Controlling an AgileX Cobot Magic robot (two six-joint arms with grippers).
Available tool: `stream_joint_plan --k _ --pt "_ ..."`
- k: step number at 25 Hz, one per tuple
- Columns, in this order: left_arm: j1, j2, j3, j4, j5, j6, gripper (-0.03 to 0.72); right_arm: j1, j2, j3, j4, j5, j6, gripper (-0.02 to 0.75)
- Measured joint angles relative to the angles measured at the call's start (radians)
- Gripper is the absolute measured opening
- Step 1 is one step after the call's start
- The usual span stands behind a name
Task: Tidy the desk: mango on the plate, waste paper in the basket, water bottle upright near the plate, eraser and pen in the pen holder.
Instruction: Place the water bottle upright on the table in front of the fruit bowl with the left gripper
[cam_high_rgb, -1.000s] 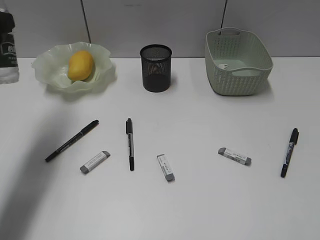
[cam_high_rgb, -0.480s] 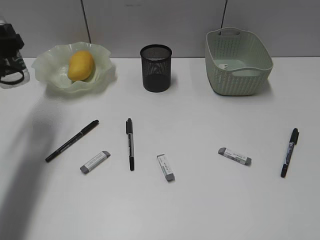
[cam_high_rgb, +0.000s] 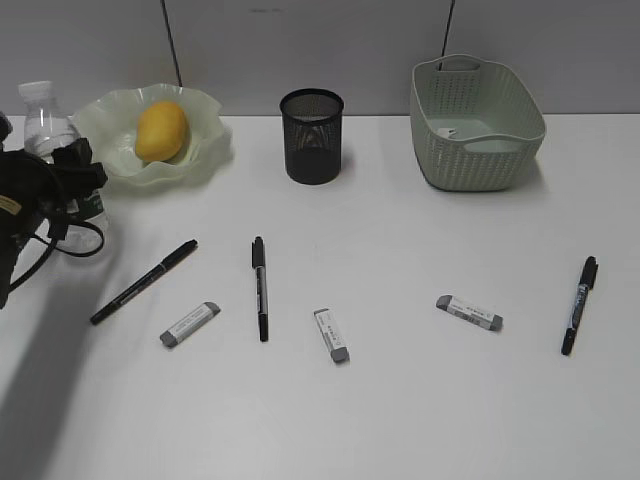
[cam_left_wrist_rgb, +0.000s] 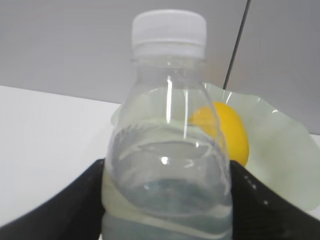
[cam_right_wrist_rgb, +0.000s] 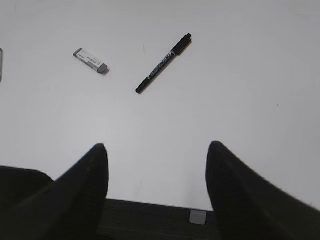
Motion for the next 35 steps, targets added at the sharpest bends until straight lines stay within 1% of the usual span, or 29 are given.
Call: stream_joint_plan --k 8,17,35 --pt "0.0 0.022 -0.033 -0.007 -0.011 -0.001 0.508 0.0 0.0 0.0 0.0 0.0 0.0 0.49" --pt "0.009 0.121 -0.131 -0.004 -0.028 -0.003 0.508 0.0 0.0 0.0 0.0 -0.001 0.0 0.489" --pt "0.009 0.128 -0.135 0.023 -0.032 -0.003 0.508 0.0 0.0 0.0 0.0 -0.001 0.0 0.489"
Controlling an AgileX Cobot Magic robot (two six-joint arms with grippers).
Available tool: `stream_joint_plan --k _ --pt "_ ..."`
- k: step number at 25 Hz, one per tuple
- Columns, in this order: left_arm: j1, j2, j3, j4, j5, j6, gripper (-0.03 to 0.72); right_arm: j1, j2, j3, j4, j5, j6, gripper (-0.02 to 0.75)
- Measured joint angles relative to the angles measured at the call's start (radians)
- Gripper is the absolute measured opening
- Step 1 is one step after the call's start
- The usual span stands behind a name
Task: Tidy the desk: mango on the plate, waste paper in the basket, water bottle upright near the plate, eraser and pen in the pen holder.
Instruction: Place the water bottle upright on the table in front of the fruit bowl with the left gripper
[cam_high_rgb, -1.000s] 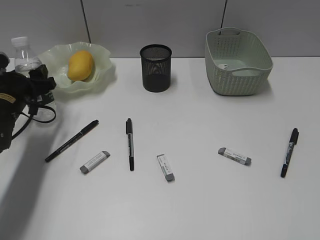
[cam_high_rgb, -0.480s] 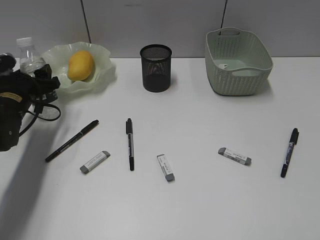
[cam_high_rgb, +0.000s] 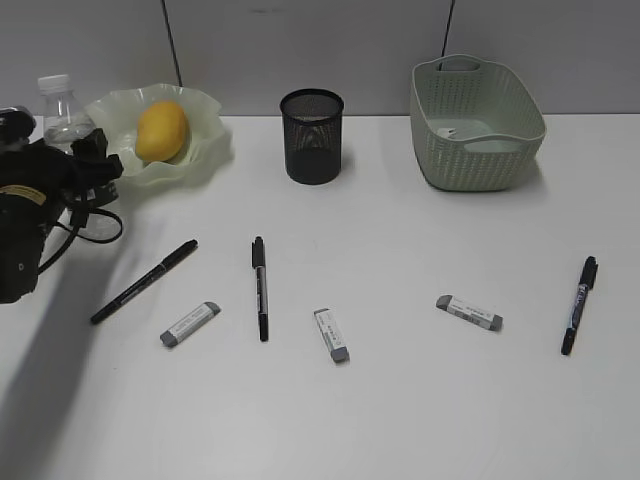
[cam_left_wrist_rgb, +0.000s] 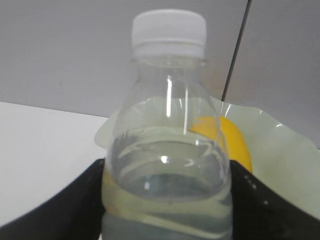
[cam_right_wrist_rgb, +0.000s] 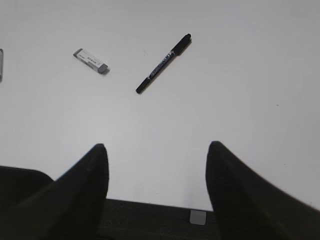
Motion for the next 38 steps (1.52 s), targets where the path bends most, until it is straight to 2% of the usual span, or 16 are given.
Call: stream_joint_plan --k 28,38 --pt "0.01 0.005 0.0 0.021 -0.009 0.003 0.508 0.0 0.0 0.0 -0.001 0.0 0.0 0.489" --pt "0.01 0.0 0.055 0.033 -0.061 0.003 0.508 0.0 0.0 0.0 -0.001 0.0 0.0 0.489"
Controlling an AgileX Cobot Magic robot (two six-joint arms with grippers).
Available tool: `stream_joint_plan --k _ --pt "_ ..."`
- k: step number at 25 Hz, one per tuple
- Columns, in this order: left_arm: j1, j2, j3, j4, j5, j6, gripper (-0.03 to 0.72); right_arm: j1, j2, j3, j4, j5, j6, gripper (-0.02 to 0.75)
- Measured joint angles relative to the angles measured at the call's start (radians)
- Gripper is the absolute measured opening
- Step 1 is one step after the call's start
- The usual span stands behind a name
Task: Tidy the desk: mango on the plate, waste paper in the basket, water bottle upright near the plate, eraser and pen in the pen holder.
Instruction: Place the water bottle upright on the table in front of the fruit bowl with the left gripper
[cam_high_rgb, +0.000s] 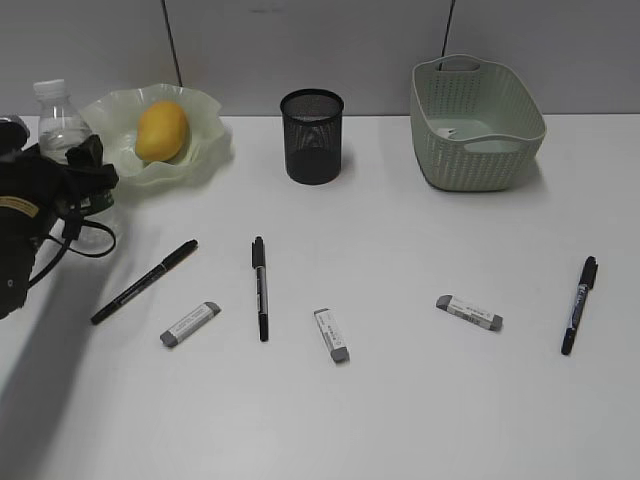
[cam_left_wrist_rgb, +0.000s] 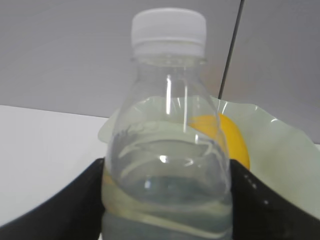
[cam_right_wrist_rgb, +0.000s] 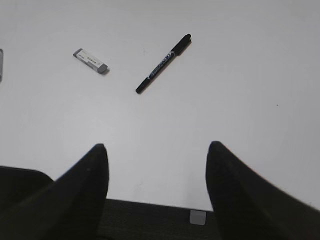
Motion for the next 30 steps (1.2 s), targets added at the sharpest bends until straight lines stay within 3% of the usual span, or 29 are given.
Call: stream_joint_plan --k 30 --pt "0.0 -0.012 0.05 0.038 -0.033 0.003 0.535 0.0 0.0 0.0 -0.001 -0.001 -0.001 0.489"
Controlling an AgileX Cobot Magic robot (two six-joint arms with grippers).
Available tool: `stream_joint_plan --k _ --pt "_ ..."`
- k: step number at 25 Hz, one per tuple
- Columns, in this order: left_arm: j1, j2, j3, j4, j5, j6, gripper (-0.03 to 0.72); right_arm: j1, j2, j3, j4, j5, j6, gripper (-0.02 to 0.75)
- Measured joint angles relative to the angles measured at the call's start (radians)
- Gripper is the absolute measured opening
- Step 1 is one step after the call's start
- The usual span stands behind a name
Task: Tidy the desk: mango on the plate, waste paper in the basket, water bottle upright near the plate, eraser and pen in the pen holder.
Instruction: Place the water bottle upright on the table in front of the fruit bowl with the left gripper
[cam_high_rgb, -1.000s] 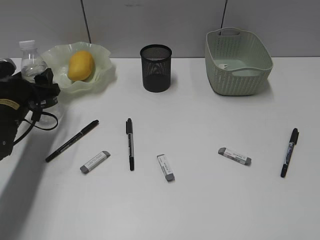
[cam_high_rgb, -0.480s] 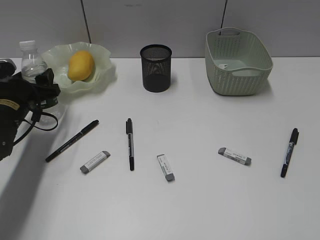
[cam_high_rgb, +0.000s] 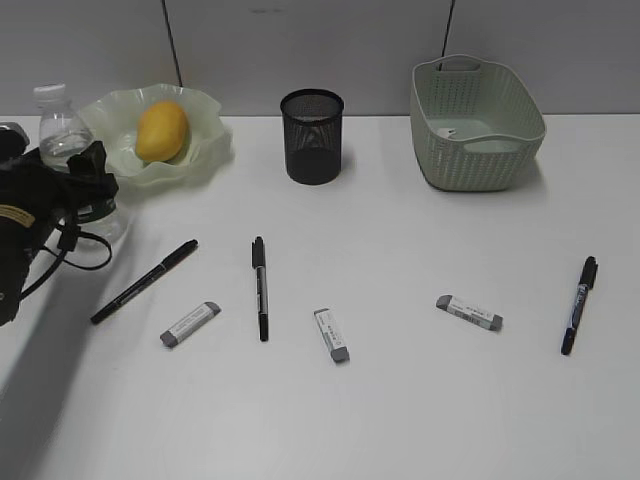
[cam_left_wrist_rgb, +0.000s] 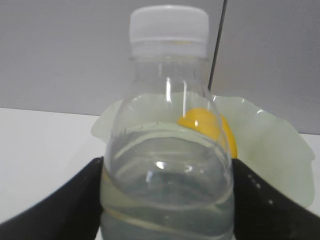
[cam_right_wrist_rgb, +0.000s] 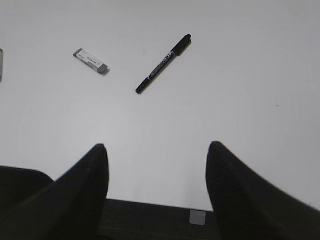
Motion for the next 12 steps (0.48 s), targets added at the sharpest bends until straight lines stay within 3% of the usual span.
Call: stream_joint_plan --k 12 --pt "0.0 -0.004 0.037 0.01 -0.026 0.0 0.537 0.0 0.0 0.0 -0.001 0.001 0.0 0.489"
